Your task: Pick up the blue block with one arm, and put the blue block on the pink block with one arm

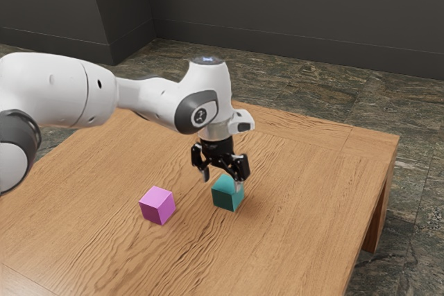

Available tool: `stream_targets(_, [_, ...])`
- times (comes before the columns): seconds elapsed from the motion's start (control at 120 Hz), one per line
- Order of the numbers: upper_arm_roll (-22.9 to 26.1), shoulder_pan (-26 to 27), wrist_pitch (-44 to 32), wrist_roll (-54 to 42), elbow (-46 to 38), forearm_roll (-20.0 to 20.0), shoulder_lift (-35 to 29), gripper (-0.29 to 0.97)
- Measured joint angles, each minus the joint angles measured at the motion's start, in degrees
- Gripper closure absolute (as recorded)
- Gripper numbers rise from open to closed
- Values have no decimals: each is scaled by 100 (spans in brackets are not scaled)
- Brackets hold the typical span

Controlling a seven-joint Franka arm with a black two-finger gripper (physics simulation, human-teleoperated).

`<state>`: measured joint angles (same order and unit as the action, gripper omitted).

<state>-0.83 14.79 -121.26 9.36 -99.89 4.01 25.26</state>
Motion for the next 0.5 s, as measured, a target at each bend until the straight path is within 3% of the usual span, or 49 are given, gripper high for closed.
stream_targets(0.5, [91, -211, -220, -808, 207, 108, 393, 0])
